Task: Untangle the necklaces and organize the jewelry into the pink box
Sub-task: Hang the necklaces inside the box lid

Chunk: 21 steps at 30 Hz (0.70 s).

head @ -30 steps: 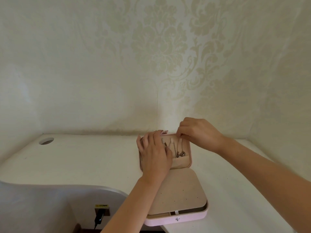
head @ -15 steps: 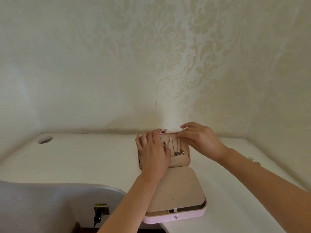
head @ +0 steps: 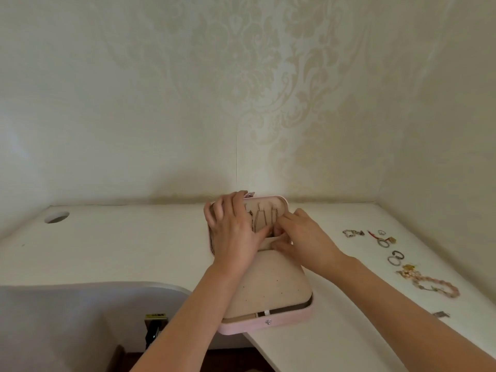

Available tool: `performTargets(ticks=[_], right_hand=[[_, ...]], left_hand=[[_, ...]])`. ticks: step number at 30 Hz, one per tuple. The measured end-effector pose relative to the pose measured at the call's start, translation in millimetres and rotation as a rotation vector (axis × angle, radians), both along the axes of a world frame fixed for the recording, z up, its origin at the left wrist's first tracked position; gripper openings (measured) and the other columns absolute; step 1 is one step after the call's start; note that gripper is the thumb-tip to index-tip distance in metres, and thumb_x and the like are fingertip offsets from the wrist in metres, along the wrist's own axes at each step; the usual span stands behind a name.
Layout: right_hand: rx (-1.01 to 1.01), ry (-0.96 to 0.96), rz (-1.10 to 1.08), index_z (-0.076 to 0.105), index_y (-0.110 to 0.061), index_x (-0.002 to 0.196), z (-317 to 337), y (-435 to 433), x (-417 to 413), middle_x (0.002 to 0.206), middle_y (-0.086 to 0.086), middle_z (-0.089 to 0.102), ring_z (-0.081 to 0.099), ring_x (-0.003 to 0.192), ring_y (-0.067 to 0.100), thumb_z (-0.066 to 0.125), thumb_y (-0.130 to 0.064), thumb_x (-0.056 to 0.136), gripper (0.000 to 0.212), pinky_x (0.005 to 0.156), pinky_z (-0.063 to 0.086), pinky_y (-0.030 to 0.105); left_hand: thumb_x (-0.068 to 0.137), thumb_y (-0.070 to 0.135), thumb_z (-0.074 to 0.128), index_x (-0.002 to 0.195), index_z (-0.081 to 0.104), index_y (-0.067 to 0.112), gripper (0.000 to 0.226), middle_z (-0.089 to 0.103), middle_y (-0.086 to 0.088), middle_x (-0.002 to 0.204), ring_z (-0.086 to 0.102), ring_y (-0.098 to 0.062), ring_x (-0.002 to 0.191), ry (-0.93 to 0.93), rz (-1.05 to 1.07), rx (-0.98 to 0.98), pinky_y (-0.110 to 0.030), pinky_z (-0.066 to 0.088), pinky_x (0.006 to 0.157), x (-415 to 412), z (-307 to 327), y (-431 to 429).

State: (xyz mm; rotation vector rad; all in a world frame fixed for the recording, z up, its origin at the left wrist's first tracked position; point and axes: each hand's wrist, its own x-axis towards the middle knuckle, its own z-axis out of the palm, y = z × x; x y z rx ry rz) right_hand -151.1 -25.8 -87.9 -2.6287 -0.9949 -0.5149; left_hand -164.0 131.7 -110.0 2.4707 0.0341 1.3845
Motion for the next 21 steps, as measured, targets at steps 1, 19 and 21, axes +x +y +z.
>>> performTargets(ticks=[1,19,21], right_hand=[[0.019,-0.066,-0.003,0.059,-0.013,0.083,-7.0,0.3,-0.8,0.085,0.0,0.06,0.037,0.076,0.015,0.07,-0.01,0.077,0.013,0.064,0.034,0.025],[0.07,-0.13,-0.069,0.064,-0.003,0.084,-15.9,7.3,-20.2,0.084,0.012,0.061,0.058,0.074,0.031,0.064,-0.02,0.083,0.017,0.058,0.04,0.033],[0.077,-0.02,-0.058,0.065,-0.004,0.098,-8.4,6.0,-24.7,0.094,0.012,0.061,0.059,0.081,0.03,0.057,-0.02,0.089,0.02,0.065,0.042,0.034]], left_hand=[[0.061,0.061,0.072,0.118,0.055,0.011,0.077,0.058,-0.004,0.106,0.049,-0.026,0.103,-0.005,-0.002,0.001,-0.048,0.033,0.099,-0.2,0.2,0.0],[0.069,0.041,0.077,0.114,0.056,0.012,0.058,0.056,-0.008,0.108,0.041,-0.027,0.104,-0.041,-0.036,0.043,-0.049,0.033,0.094,-2.6,0.1,0.3],[0.069,0.041,0.077,0.115,0.055,0.012,0.059,0.056,-0.008,0.109,0.042,-0.029,0.105,-0.032,-0.032,0.036,-0.049,0.032,0.094,-2.5,-0.3,-0.3]])
